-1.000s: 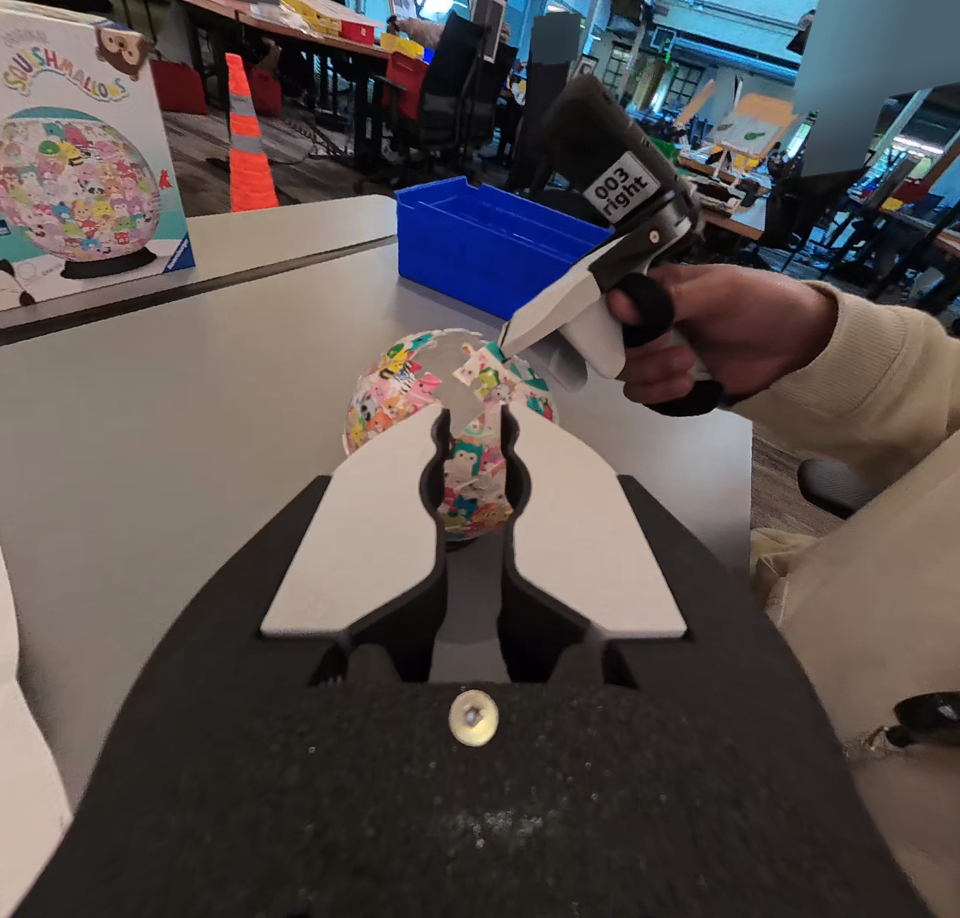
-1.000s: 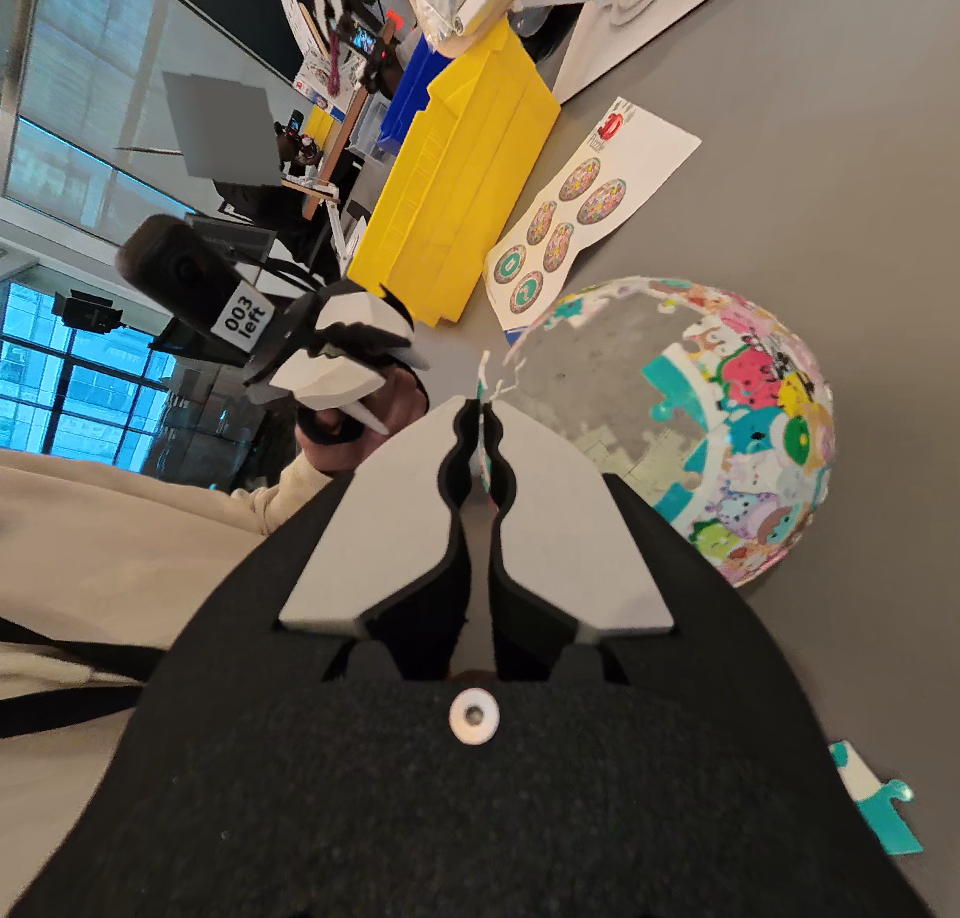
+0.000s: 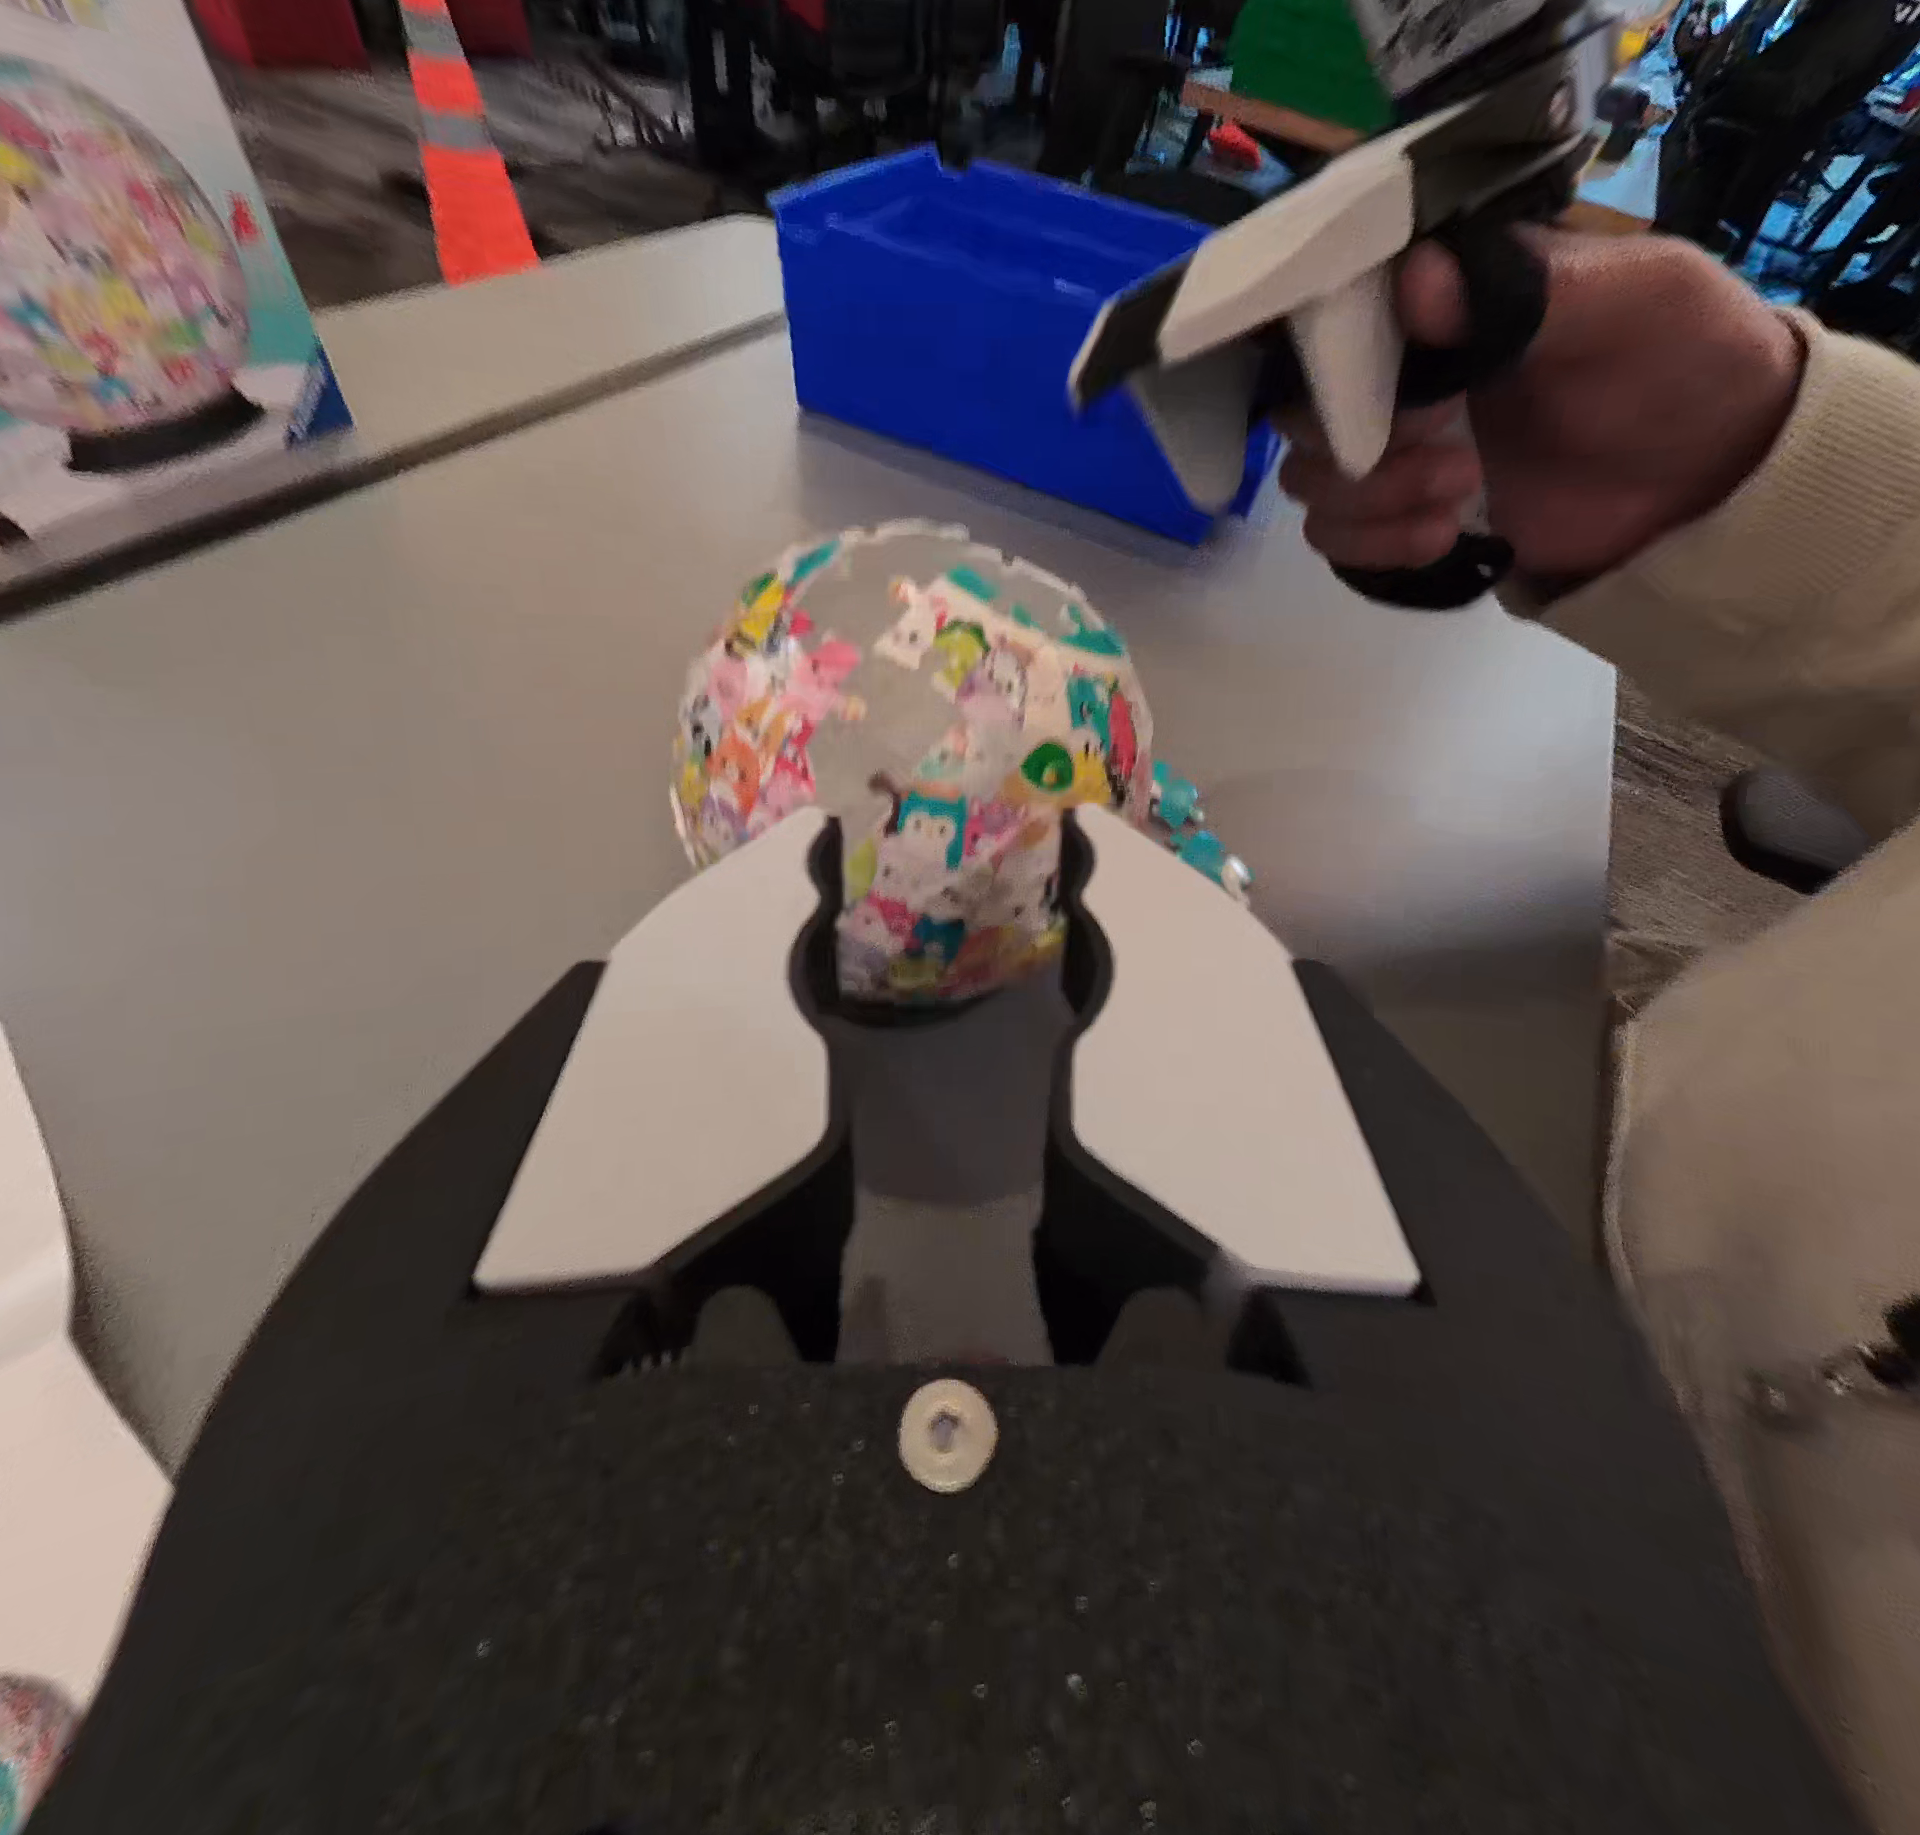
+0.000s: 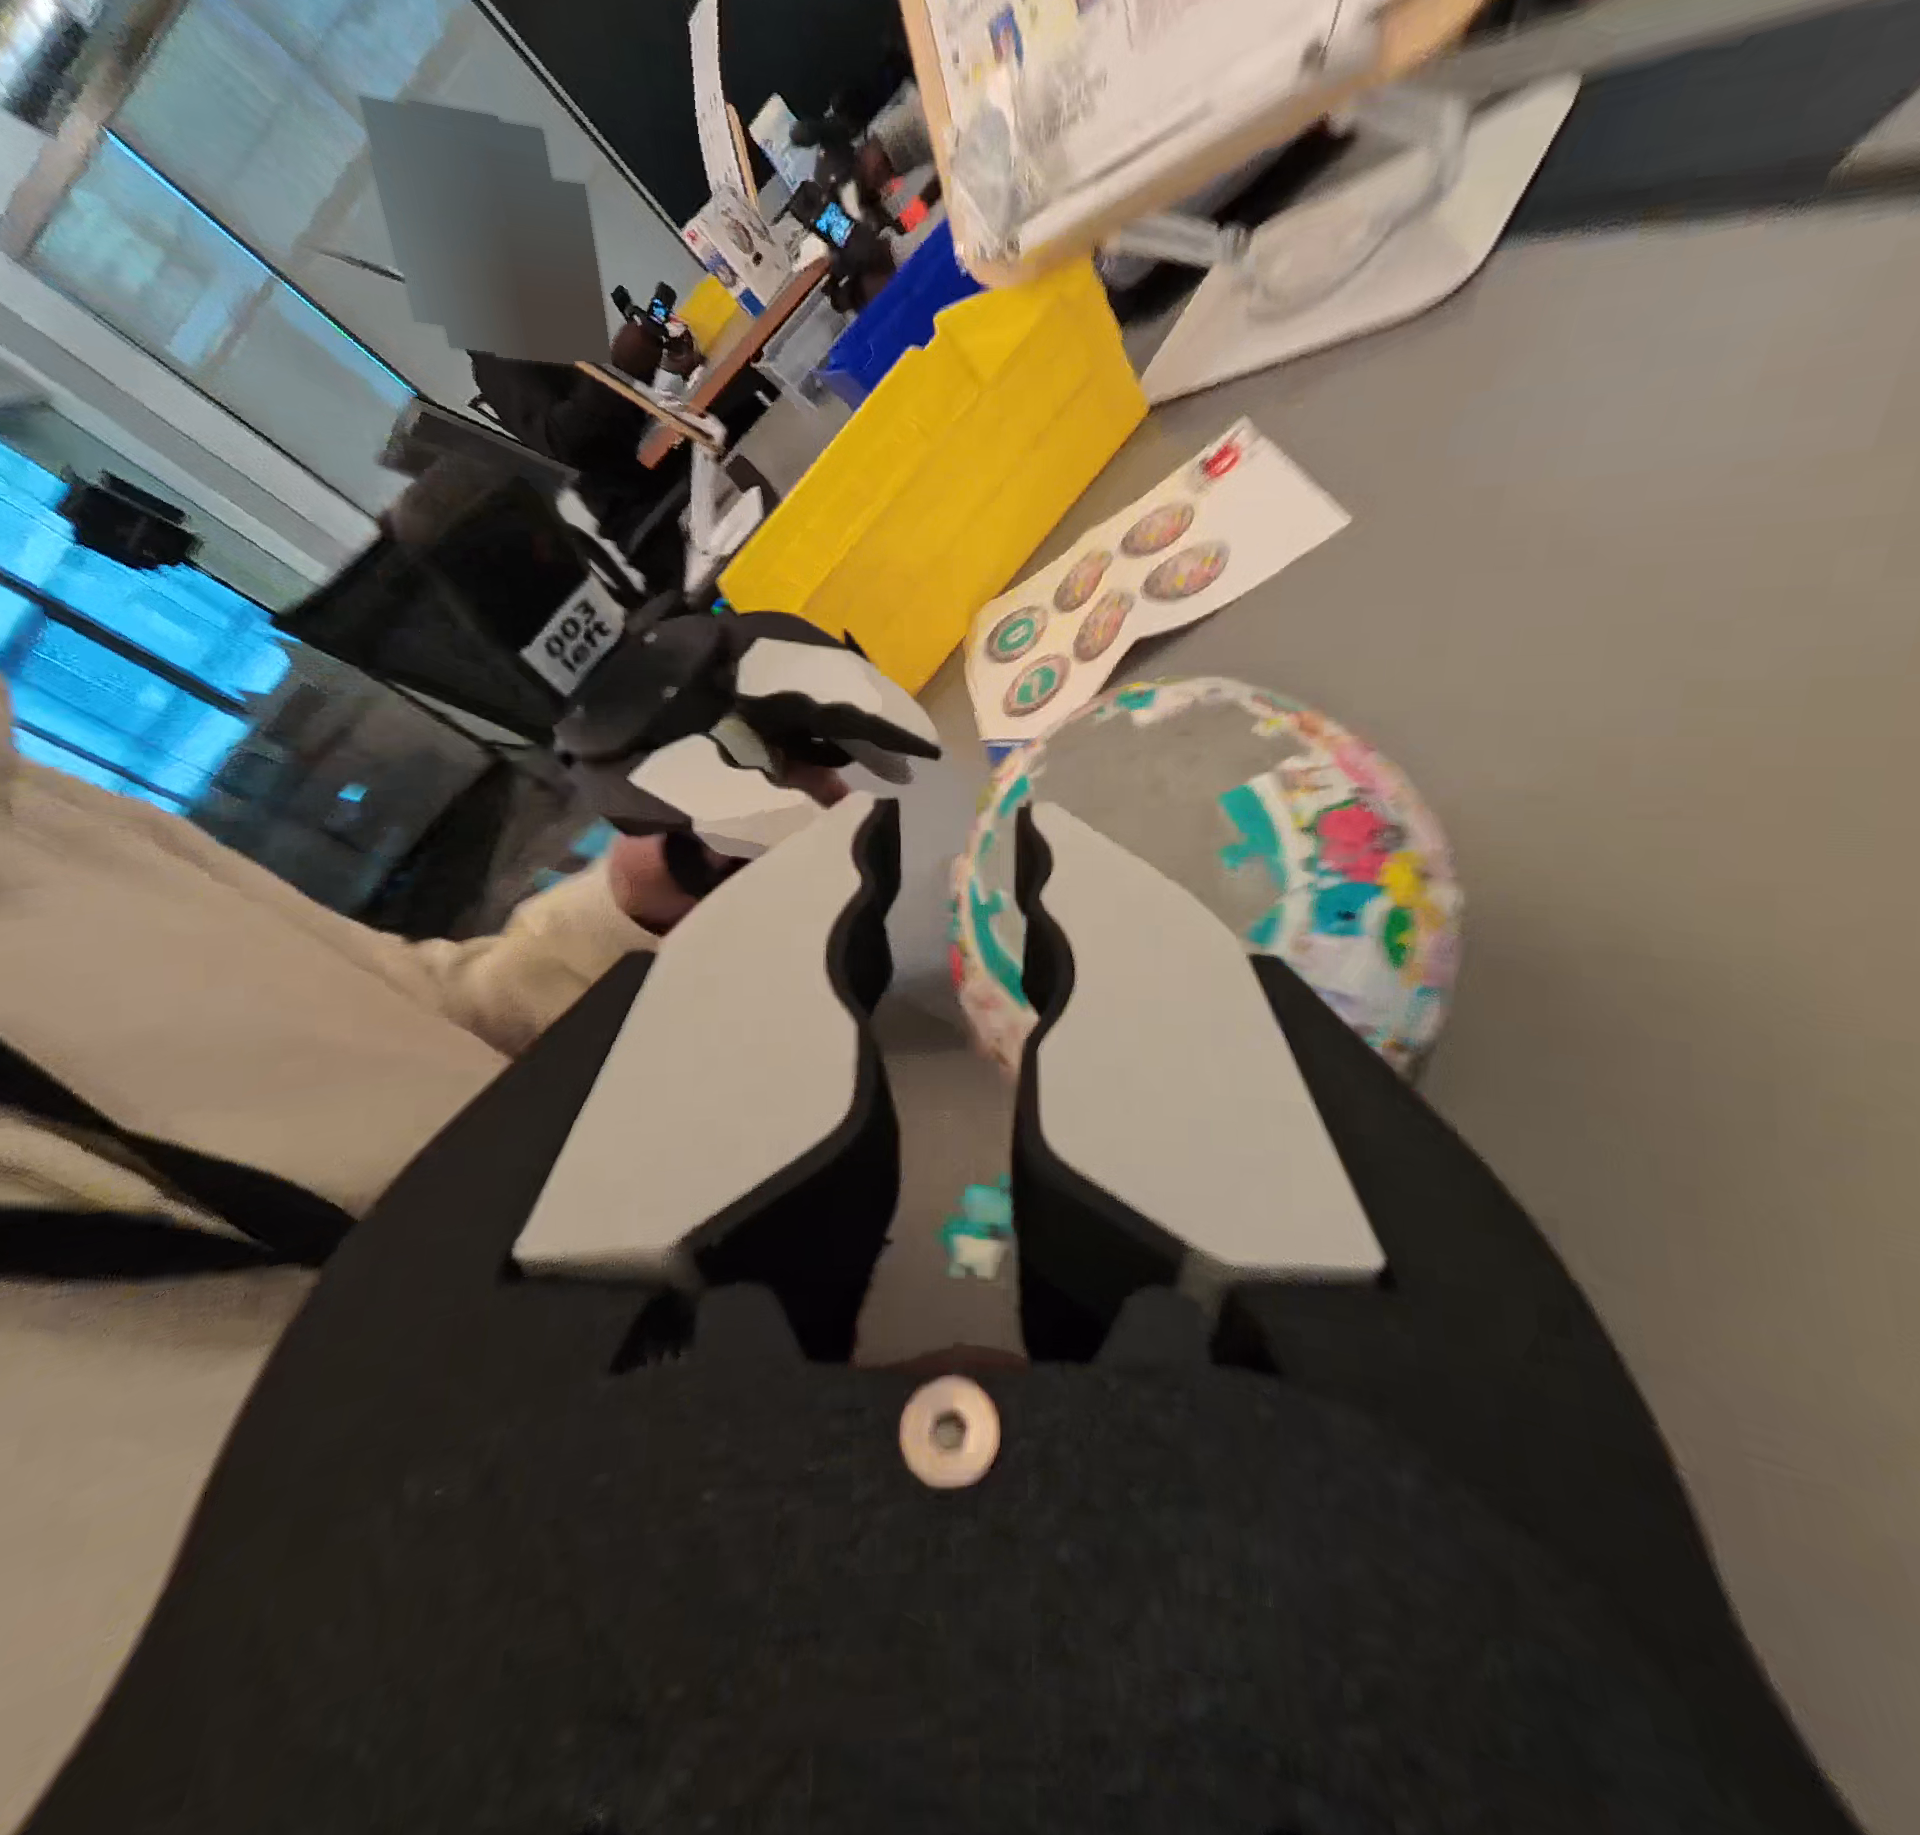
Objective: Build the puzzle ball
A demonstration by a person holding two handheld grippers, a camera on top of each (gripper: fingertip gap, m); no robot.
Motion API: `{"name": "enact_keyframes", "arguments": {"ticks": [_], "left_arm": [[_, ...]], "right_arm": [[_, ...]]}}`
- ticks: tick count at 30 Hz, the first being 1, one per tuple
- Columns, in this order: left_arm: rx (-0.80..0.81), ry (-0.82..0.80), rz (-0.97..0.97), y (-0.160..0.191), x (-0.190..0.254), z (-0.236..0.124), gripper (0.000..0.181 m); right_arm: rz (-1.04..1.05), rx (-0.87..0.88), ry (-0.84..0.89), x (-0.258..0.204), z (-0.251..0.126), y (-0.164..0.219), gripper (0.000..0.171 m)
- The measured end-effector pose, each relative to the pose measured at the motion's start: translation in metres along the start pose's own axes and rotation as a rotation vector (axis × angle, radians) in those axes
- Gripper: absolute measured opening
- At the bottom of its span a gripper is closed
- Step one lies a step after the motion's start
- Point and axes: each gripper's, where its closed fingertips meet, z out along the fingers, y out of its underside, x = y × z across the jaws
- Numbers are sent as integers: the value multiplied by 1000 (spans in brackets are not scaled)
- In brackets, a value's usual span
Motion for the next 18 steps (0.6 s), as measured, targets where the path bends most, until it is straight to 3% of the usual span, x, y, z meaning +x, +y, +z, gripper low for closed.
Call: {"name": "enact_keyframes", "arguments": {"ticks": [3,6,10,13,18], "left_arm": [[-76,49,-57,24,-3,-3,64],[-208,117,-157,53,-7,2,109],[-347,288,-248,70,-1,28,123],[-407,320,-222,72,-5,48,130],[-396,337,-216,64,-7,59,118]], "right_arm": [[-187,30,69,21,-29,0,37],[-281,-66,81,46,-38,30,80],[-272,-275,42,64,-5,80,121],[-266,-357,7,65,21,92,130],[-322,-429,19,73,36,94,120]]}}
